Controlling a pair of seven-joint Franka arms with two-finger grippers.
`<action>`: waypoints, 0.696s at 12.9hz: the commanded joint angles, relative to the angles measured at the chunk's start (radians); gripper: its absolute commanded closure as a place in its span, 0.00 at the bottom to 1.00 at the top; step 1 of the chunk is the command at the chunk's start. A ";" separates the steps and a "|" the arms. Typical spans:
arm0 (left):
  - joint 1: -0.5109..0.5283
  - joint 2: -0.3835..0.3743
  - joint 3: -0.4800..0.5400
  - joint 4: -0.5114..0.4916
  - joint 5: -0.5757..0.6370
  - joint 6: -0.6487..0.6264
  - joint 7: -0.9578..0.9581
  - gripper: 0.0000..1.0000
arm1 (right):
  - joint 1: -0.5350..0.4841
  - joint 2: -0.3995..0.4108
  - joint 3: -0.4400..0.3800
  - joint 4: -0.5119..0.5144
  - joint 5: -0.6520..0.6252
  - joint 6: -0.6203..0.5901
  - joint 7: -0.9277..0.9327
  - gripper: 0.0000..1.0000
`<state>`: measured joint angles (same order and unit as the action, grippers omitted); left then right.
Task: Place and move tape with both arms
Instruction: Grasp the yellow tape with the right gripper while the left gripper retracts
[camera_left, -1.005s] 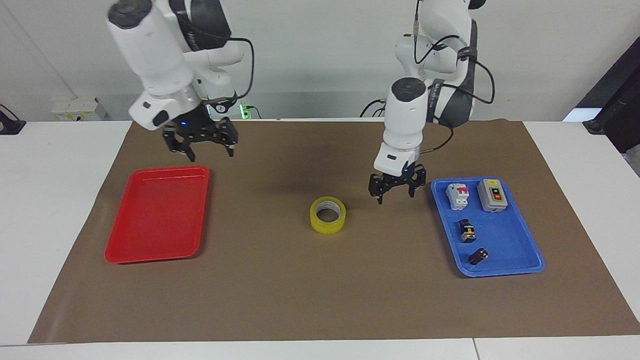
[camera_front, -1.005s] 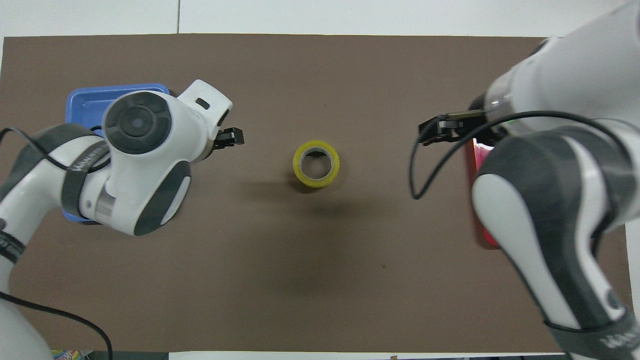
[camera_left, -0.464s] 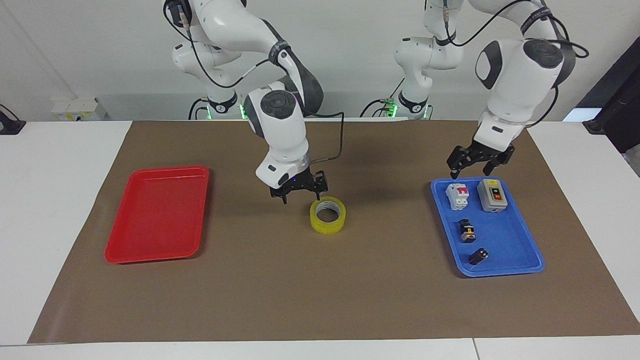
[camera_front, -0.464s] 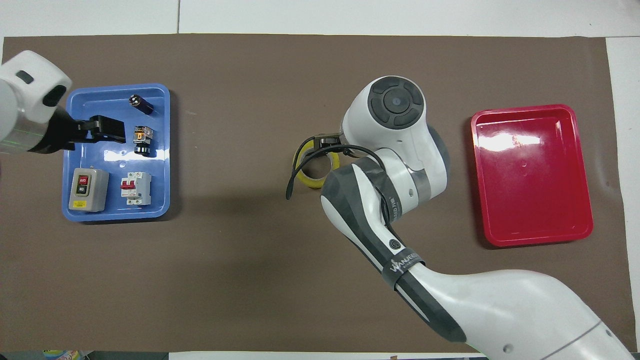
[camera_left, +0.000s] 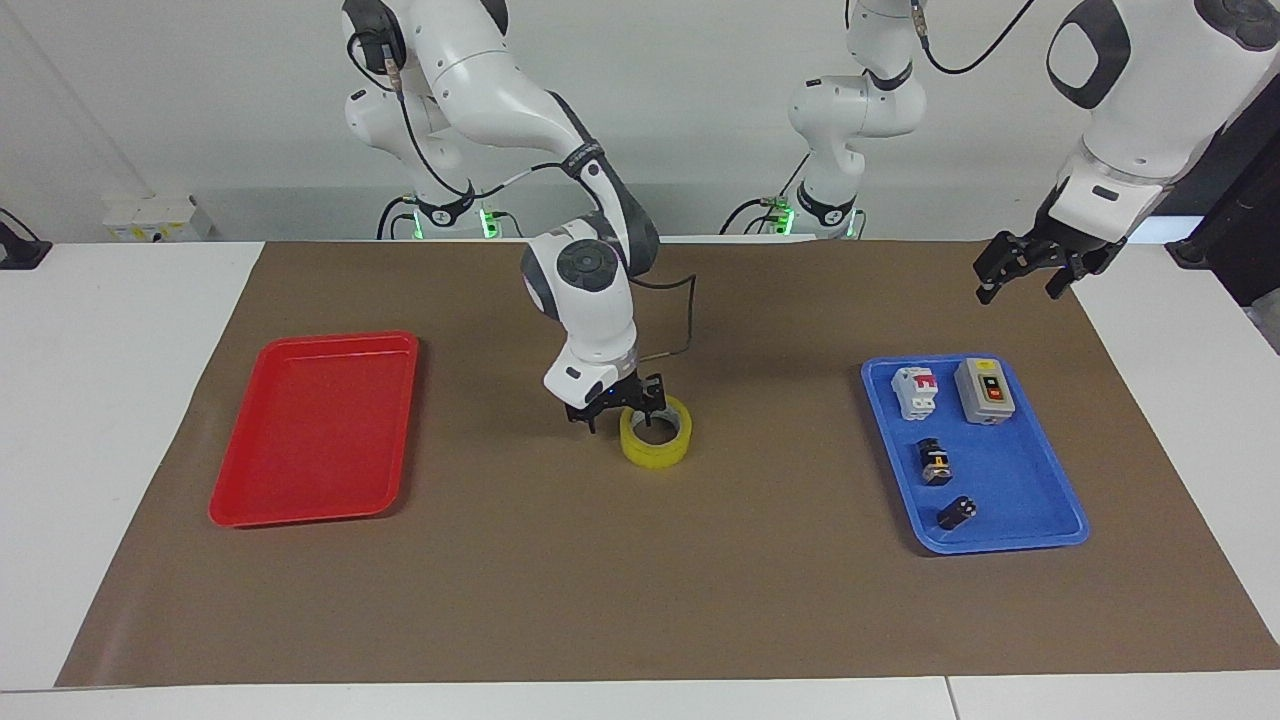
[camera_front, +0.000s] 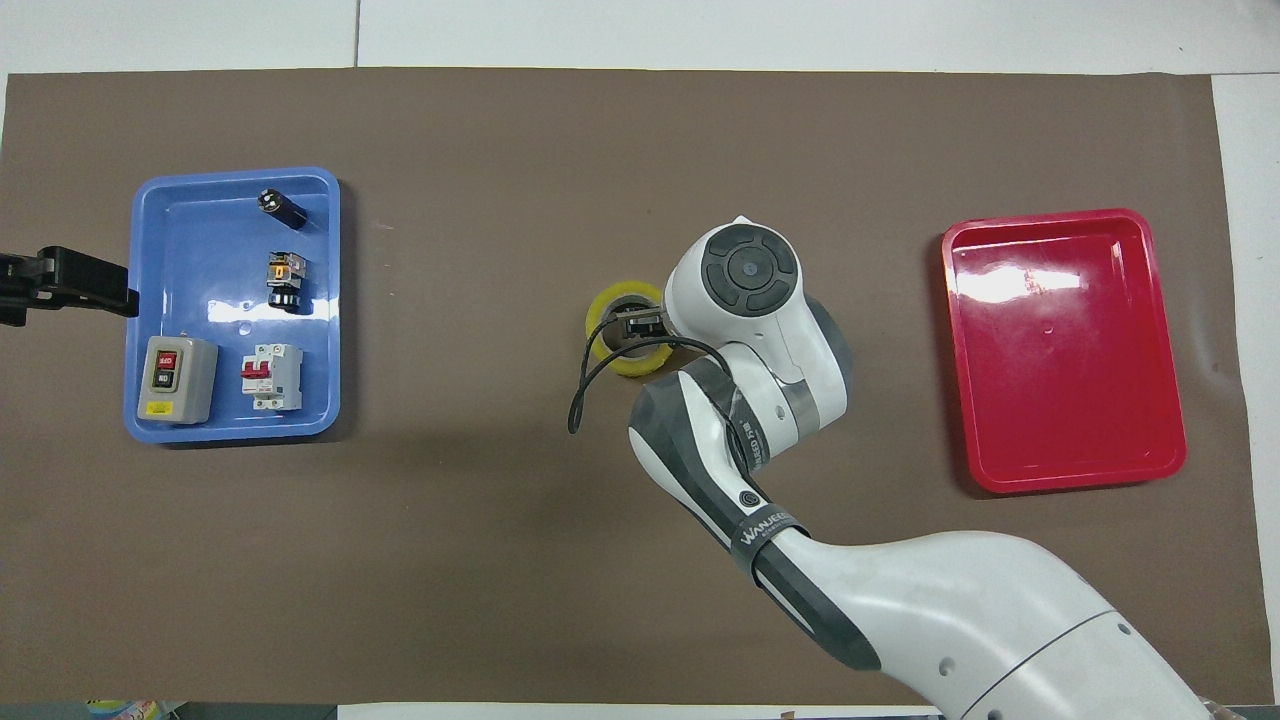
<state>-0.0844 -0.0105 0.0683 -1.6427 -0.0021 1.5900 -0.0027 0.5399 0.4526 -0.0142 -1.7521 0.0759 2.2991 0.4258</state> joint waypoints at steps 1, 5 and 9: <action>0.009 -0.026 -0.007 -0.032 -0.024 -0.027 0.023 0.00 | 0.002 -0.032 -0.003 -0.040 -0.021 0.020 0.024 0.86; 0.040 -0.049 -0.005 -0.040 -0.024 -0.022 0.041 0.00 | 0.003 -0.034 -0.003 -0.049 -0.021 0.045 0.024 0.88; 0.084 -0.045 -0.005 -0.029 -0.022 -0.016 0.133 0.00 | 0.002 -0.035 -0.004 -0.058 -0.031 0.048 0.013 1.00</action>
<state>-0.0230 -0.0356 0.0687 -1.6527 -0.0025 1.5737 0.0929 0.5419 0.4361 -0.0157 -1.7722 0.0732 2.3235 0.4258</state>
